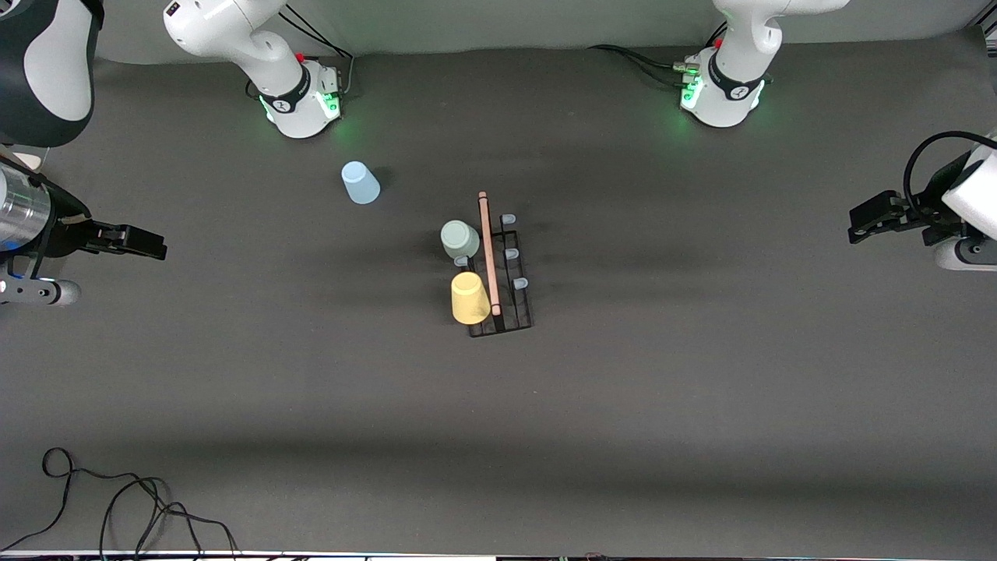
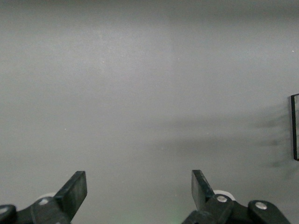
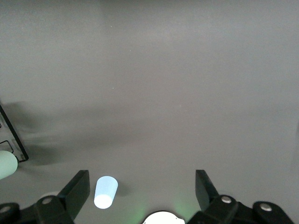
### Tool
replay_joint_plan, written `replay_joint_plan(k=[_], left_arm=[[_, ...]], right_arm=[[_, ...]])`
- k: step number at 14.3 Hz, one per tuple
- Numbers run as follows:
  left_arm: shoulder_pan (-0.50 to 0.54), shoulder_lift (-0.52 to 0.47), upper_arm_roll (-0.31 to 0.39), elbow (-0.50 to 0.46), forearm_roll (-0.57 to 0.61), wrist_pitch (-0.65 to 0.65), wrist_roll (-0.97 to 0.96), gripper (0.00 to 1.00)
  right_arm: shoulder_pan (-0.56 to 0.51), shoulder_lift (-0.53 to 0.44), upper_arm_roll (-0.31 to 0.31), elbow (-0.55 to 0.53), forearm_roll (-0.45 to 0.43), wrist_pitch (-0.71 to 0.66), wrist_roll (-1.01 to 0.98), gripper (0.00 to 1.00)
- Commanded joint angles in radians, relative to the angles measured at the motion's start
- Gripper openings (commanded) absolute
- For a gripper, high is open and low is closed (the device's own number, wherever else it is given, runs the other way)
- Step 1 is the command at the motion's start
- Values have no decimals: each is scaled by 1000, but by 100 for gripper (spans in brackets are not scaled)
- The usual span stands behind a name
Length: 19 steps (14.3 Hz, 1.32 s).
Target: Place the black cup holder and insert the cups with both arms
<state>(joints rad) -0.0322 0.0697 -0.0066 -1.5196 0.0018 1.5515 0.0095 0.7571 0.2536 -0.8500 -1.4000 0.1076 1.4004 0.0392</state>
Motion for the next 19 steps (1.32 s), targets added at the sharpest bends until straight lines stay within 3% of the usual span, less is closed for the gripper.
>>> replay_joint_plan(k=[1,3,4,7,10,13,17,19], left_arm=[[11,-7,-10,6,-5,6,13,100],[11,-7,-10,6,-5,4,13,100],[11,-7,-10,6,-5,4,13,100],[11,-7,-10,6,-3,7,15,100],[11,-7,-13,6,0,9,14,100],[11,-7,-12,7,0,10,15,100],[11,-7,-12,7,0,10,15,100],[11,-7,-13,7,0,10,14,100]], right_arm=[[10,-4,-9,-4,-19,6,-6,100],[-19,-7,5,-5,-17,6,-4,100],[-80,-10,56,-2,-16,0,-4,100],[-342,-54,329,-5,-28,0,-2,100],[-525,-85,526,-10,-77,0,-2,100],[-708,-158,722,-104,-115,46,-4,100],[-736,-275,746,-296,-132,208,-16,100],[-731,-290,746,-327,-132,250,-16,100]])
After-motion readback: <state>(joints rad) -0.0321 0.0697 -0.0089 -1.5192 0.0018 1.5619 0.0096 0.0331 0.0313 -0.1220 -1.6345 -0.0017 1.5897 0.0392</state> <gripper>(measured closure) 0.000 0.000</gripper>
